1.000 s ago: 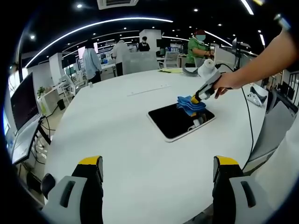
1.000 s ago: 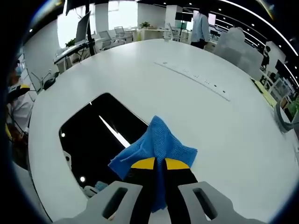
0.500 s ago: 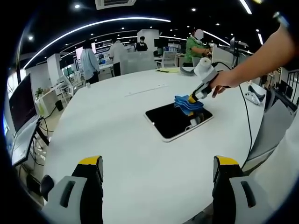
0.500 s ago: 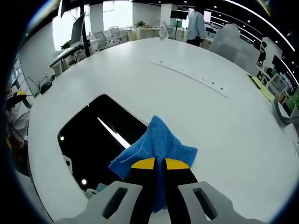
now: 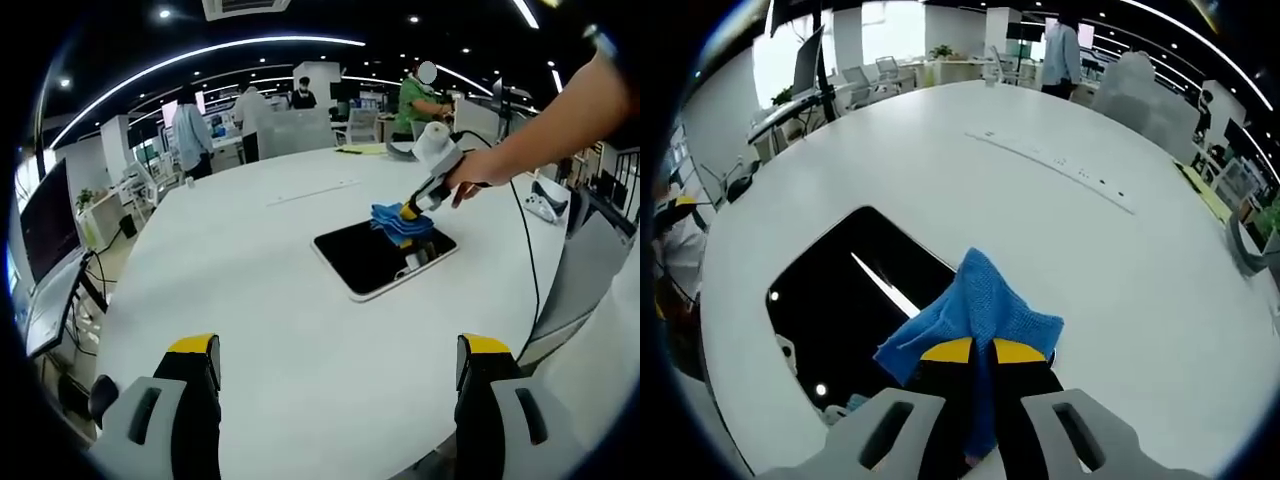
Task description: Wipe the mirror surface with the cleaning cloth until all visible marks leave the cleaned area.
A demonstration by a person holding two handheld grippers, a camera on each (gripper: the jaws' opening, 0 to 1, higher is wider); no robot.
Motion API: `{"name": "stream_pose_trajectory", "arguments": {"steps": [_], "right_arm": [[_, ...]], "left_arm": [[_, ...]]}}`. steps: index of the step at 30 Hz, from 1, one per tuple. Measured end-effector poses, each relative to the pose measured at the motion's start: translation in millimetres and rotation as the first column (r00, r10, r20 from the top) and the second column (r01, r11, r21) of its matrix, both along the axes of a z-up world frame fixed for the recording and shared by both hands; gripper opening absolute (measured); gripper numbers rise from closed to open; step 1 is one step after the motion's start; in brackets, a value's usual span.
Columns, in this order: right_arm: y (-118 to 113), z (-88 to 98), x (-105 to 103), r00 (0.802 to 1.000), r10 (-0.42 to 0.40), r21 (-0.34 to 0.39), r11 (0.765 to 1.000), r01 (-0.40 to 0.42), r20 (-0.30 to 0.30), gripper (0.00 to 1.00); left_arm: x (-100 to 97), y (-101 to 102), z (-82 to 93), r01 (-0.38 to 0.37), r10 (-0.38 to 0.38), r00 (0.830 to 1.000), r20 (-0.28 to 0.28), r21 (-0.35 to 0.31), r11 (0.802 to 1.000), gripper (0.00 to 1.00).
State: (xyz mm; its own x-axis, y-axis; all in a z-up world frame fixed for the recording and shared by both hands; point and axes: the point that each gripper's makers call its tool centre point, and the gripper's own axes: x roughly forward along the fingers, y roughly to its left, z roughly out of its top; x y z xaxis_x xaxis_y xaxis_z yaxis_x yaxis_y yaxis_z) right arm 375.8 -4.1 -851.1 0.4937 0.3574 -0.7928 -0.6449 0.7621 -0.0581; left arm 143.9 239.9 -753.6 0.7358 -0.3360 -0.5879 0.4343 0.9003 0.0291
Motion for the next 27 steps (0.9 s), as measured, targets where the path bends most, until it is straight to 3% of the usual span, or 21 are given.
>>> {"name": "stream_pose_trajectory", "arguments": {"steps": [27], "right_arm": [[14,-1.6,3,1.0,-0.002,0.001,1.0,0.002,-0.001,0.01]], "left_arm": [[-2.3,-3,-2.2,0.04,-0.041,0.999,-0.018,-0.032,0.999,0.99]]}}
